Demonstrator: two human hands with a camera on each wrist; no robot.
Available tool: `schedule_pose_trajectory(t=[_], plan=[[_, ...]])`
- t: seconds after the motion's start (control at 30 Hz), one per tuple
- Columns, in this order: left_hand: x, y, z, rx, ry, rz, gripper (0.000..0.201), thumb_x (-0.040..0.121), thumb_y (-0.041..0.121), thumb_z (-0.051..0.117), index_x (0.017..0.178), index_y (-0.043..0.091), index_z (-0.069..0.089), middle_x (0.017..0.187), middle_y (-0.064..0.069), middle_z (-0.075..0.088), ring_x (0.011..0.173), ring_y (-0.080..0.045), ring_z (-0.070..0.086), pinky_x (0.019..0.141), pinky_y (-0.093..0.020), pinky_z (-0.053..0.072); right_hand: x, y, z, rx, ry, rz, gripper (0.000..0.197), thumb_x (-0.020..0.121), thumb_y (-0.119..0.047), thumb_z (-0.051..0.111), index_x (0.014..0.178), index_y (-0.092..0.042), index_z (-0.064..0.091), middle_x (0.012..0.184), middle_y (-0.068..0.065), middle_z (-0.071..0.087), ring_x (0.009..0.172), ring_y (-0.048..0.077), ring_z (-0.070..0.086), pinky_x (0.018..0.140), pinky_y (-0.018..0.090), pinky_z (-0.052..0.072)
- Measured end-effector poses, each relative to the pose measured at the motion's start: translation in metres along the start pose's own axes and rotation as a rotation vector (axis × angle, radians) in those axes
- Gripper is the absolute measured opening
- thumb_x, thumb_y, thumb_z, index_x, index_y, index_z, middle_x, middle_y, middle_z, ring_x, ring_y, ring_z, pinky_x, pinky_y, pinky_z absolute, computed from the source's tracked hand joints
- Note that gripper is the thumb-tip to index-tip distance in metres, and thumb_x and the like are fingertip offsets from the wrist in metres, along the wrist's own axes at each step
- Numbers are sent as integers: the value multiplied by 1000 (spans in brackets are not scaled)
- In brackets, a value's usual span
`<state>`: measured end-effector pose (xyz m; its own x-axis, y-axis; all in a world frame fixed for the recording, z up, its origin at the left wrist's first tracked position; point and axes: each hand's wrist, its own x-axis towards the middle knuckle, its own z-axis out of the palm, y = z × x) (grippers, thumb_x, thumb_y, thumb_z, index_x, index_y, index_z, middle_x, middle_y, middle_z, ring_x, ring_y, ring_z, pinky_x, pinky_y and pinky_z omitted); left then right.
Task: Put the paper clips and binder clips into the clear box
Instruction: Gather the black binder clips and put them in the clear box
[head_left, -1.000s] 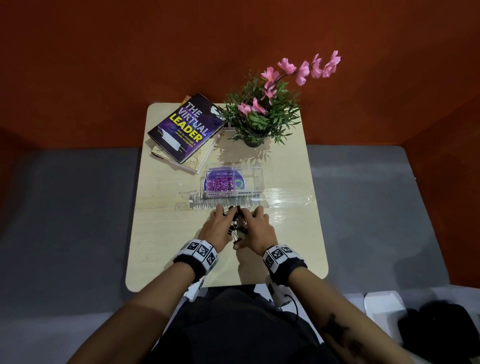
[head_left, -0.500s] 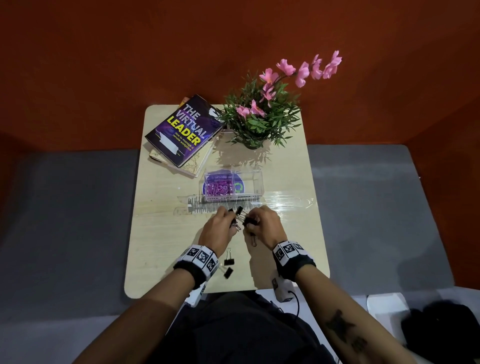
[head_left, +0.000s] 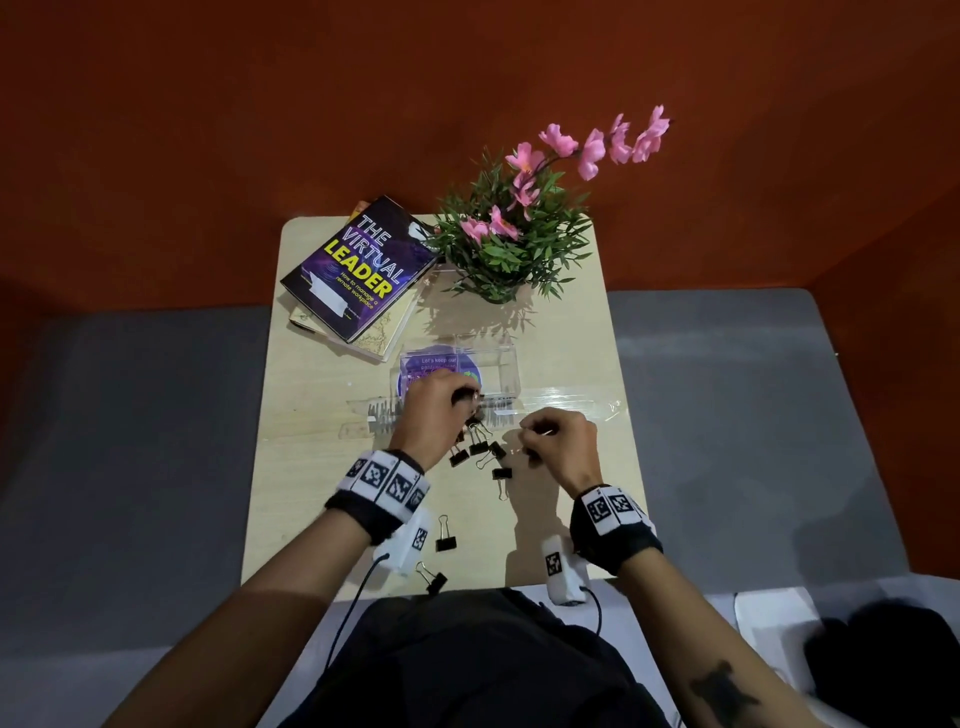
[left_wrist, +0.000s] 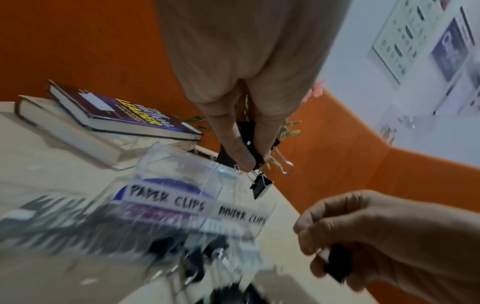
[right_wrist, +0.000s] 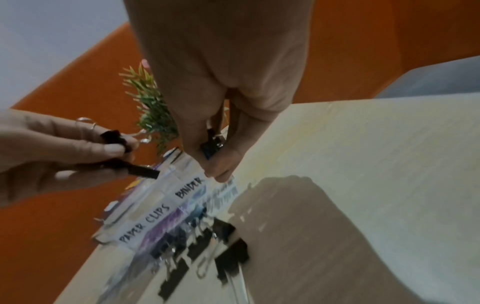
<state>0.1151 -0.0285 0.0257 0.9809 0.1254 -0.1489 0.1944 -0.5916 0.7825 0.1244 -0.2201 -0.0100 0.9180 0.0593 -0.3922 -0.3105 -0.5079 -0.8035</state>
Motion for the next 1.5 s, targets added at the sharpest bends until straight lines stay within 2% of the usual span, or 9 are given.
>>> schedule_pose_trajectory(t=[0.17, 0.33, 0.6, 0.77, 0.93, 1.03, 1.17, 1.33, 1.5], plan=[[44, 23, 7, 27, 65, 5, 19, 82, 3, 71, 100, 10, 73, 102, -9, 70, 89, -20, 64, 84, -37, 56, 13, -30, -12, 16, 35, -32, 9, 80, 1, 72, 80, -8, 73, 65, 5, 70, 51, 18, 67, 53, 35, 61], [47, 20, 21, 160, -98, -69, 33, 81, 4, 72, 113, 11, 67, 111, -13, 67, 97, -29, 62, 86, -42, 54, 45, -55, -2, -39, 90, -88, 14, 74, -5, 72, 74, -19, 72, 65, 3, 71, 60, 23, 70, 60, 43, 62], [-3, -2, -2, 60, 36, -74, 28, 86, 2, 63, 110, 16, 69, 98, -3, 73, 83, -16, 67, 79, -32, 57, 54, -80, 9, -170, 19, -169, 29, 77, -13, 76, 105, -12, 73, 101, 9, 75, 83, 19, 70, 86, 35, 58], [-73, -45, -5, 210, -211, -72, 22, 87, 16, 67, 109, 17, 66, 99, 0, 68, 85, -14, 63, 75, -31, 54, 24, -55, -1, -159, -22, -263, 32, 79, -2, 70, 109, -14, 73, 114, 6, 71, 91, 14, 68, 84, 35, 59], [-125, -73, 7, 480, -466, -11, 49, 79, 54, 66, 113, 23, 51, 108, 5, 53, 86, -18, 59, 65, -32, 46, -7, -13, 3, -267, -24, -295, 17, 83, -7, 70, 97, -15, 75, 110, 6, 70, 87, 16, 68, 70, 10, 49], [-137, -84, 13, 623, -582, 7, 76, 67, 61, 72, 122, 22, 38, 114, 2, 45, 89, -25, 58, 62, -37, 45, -25, 15, 13, -496, -114, -214, 26, 83, -21, 69, 109, -16, 68, 113, 7, 62, 78, 23, 65, 66, 24, 47], [-128, -88, 15, 505, -440, -19, 54, 77, 47, 72, 113, 22, 41, 112, 2, 51, 78, -23, 59, 62, -36, 46, -35, 32, 26, -567, -195, -166, 55, 74, -30, 77, 122, -23, 52, 118, 7, 44, 86, 30, 61, 71, 36, 53], [-100, -80, 18, 389, -290, -22, 34, 85, 28, 69, 109, 15, 48, 110, -3, 57, 81, -27, 62, 64, -37, 49, -37, 30, 41, -675, -234, -285, 49, 81, -24, 70, 125, -17, 51, 119, 10, 44, 98, 30, 56, 66, 38, 53], [-75, -70, 24, 483, -169, -53, 52, 90, 41, 59, 132, 16, 42, 123, -6, 46, 99, -28, 58, 68, -44, 54, -26, 14, 47, -618, -189, -294, 48, 86, -31, 59, 130, -24, 41, 117, 8, 45, 93, 28, 60, 59, 35, 51]])
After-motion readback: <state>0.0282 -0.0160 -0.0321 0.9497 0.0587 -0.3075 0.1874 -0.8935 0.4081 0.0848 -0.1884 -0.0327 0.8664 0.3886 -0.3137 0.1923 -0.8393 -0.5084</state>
